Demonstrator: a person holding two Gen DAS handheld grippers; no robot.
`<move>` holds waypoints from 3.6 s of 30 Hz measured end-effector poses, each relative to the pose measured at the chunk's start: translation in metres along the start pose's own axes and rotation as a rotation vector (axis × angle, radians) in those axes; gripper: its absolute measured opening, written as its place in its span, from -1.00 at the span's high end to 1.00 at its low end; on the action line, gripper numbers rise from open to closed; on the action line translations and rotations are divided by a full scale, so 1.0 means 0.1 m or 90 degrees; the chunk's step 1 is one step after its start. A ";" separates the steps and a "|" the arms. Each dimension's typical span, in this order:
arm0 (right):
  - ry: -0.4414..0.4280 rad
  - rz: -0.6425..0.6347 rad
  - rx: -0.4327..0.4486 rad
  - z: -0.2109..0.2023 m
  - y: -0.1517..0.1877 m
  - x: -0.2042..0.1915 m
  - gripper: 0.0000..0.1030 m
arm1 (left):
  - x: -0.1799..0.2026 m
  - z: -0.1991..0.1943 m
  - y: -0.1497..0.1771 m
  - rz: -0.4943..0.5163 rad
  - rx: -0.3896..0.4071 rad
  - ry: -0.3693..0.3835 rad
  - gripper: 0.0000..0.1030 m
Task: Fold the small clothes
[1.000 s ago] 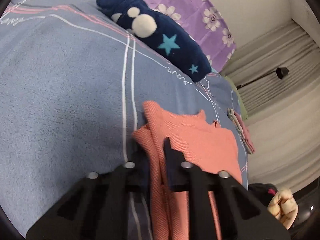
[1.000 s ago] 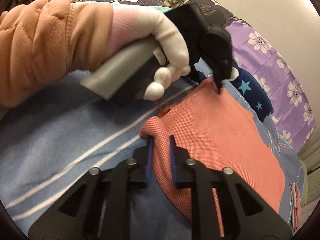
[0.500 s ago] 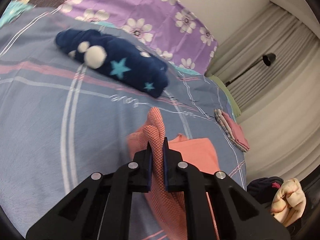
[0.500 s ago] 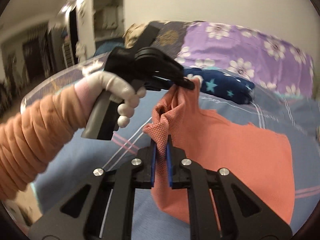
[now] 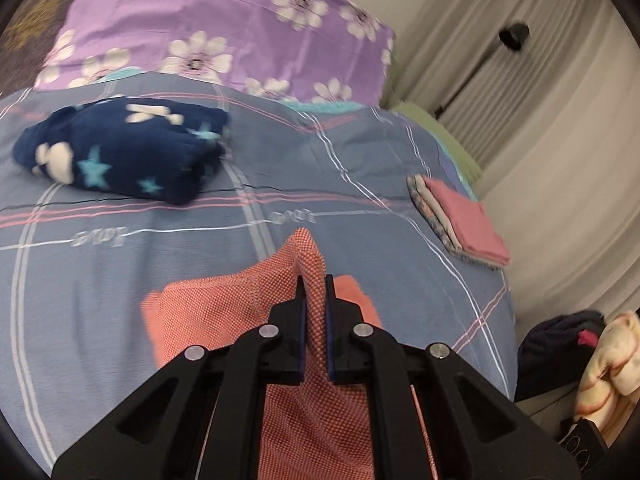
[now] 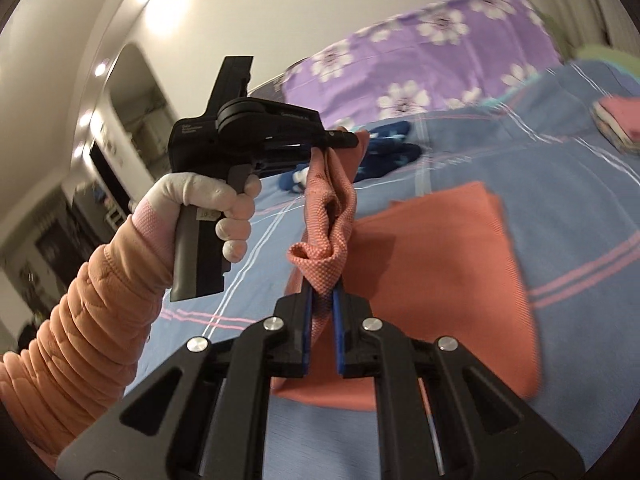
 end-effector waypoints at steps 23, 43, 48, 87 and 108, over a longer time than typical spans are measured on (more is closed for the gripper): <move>0.007 0.220 -0.058 -0.30 0.57 1.10 0.84 | 0.77 1.04 0.56 0.119 -0.110 -0.064 0.66; 0.043 0.210 -0.096 -0.20 0.47 1.12 0.13 | 0.40 -0.92 2.28 0.282 -0.061 -0.128 -0.10; 0.075 0.216 -0.097 -0.10 0.44 1.14 0.79 | 0.28 -0.80 2.27 0.263 -0.046 -0.181 -0.10; 0.124 -0.055 -0.127 0.17 -0.18 0.80 0.74 | 0.54 -0.62 1.83 0.235 -0.021 -0.037 0.58; 0.149 0.000 -0.165 1.18 -0.24 1.52 0.33 | -0.16 -0.09 1.70 0.086 -0.029 -0.079 -0.19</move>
Point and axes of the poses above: each gripper's, at about its wrist camera, not at the fingertips, and z roughly the way its jaws point, x to its right, y to its underside, the point moved 4 cm from there along z, roughly the way its jaws point, and after that the axes turned 8 degrees about x, right-handed, at the moved point
